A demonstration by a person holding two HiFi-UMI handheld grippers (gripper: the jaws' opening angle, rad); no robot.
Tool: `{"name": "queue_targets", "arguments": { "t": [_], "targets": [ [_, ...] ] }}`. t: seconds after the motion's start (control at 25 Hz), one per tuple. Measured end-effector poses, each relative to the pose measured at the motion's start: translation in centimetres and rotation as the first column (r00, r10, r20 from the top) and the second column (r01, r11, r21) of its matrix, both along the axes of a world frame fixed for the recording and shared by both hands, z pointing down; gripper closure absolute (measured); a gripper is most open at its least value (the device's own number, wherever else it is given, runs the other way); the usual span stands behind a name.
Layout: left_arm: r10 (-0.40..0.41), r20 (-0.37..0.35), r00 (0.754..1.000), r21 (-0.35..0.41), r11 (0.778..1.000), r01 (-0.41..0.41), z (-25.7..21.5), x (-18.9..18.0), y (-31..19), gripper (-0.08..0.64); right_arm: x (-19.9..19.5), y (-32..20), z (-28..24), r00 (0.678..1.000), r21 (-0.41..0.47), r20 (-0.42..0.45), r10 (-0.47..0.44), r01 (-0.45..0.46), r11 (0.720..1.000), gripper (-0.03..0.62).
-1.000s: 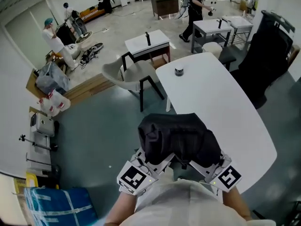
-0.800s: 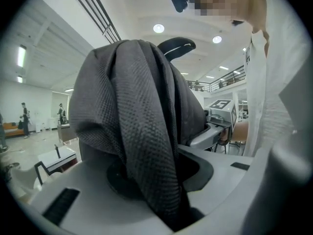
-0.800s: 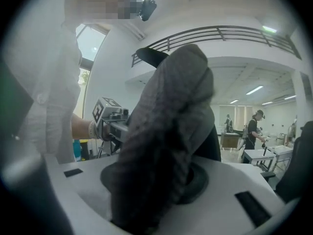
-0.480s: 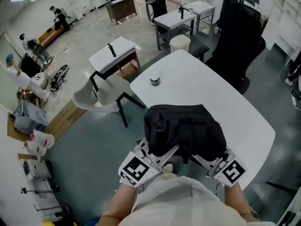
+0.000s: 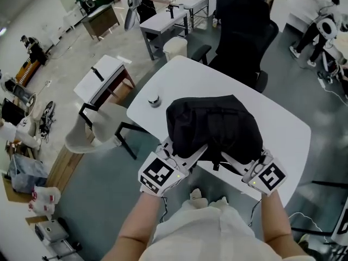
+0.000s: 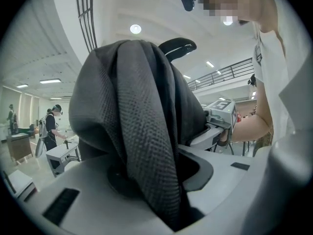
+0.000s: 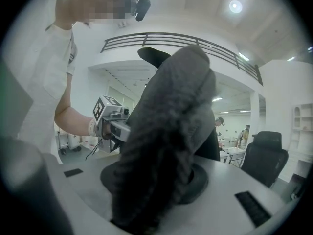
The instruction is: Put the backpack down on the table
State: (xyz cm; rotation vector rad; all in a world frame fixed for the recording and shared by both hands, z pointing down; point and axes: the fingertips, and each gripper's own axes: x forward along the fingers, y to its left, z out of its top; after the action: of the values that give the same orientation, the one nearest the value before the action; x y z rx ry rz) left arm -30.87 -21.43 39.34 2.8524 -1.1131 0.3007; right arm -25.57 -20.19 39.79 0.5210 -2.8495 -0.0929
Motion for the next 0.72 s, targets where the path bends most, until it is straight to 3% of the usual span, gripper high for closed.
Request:
{"name": "queue_targets", "arguments": {
  "t": [0.24,0.72],
  "targets": [
    [0.051,-0.010,0.999,-0.003,0.999,-0.051,2.3,2.1,-3.7,0.422,2.1,-3.6,2.4,0.999,0.005,-0.006,0.046,-0.046,0.999,0.453],
    [0.066,-0.032,0.997,-0.055,0.996,-0.067,9.0,4.2,-9.3,0.422,3.9,-8.8,8.8,0.994,-0.020,-0.037,0.099,-0.100,0.995,0.451]
  ]
}}
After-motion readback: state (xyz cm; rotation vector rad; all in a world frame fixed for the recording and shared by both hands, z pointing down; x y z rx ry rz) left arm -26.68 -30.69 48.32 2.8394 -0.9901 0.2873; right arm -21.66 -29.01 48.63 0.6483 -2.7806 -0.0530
